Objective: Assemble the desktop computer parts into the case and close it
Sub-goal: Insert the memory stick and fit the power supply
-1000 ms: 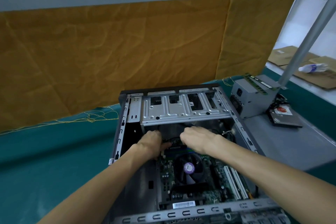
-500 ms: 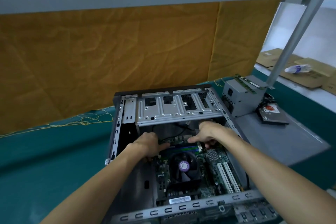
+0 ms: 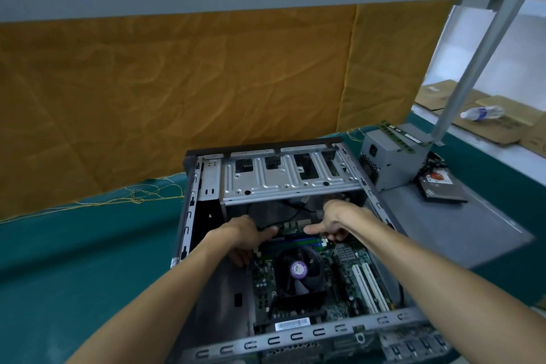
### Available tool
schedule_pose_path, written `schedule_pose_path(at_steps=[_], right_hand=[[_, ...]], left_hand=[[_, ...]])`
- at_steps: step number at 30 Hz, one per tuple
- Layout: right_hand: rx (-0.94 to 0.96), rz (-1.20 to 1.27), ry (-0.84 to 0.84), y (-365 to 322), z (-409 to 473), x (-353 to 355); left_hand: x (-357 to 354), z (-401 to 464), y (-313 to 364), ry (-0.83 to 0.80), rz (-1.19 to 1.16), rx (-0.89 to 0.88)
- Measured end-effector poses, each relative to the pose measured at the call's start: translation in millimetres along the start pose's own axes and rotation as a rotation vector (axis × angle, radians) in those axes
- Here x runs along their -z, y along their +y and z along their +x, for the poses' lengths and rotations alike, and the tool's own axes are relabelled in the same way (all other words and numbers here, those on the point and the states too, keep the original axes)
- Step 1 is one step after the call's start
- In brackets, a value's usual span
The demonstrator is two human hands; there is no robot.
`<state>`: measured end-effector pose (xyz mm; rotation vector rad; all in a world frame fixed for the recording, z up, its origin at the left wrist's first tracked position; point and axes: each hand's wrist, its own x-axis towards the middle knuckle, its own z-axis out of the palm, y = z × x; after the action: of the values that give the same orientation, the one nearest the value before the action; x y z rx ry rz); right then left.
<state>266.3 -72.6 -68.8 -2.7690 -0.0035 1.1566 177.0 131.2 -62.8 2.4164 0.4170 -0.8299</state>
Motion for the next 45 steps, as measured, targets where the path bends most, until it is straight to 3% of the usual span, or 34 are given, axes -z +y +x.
schedule_pose_path(at_steps=[15, 18, 20, 24, 28, 31, 45], right_hand=[[0.056, 0.049, 0.039, 0.5, -10.2, -3.4], [0.205, -0.135, 0.221, 0.6, -23.4, -8.1], [0.379, -0.128, 0.321, -1.9, -32.6, -11.0], [0.588, -0.266, 0.338, -11.7, -43.4, -16.0], [0.621, -0.390, 0.366, -16.3, -39.6, -16.7], [0.618, -0.414, 0.359, -18.4, -38.8, -14.1], [0.627, -0.496, 0.431, -19.0, -42.3, -21.2]], left_hand=[[-0.6, -2.5, 11.1, 0.140, 0.319, -0.047], [-1.0, -0.6, 6.2, 0.145, 0.298, -0.087], [-2.4, -1.5, 4.6, 0.189, 0.325, -0.112], [-5.0, -6.9, 4.3, 0.307, 0.488, -0.211], [-5.7, -9.3, 5.2, 0.370, 0.711, -0.366], [-8.5, -10.0, 8.9, 0.395, 0.842, -0.372], [-16.0, -6.2, 4.4, 0.419, 0.828, -0.394]])
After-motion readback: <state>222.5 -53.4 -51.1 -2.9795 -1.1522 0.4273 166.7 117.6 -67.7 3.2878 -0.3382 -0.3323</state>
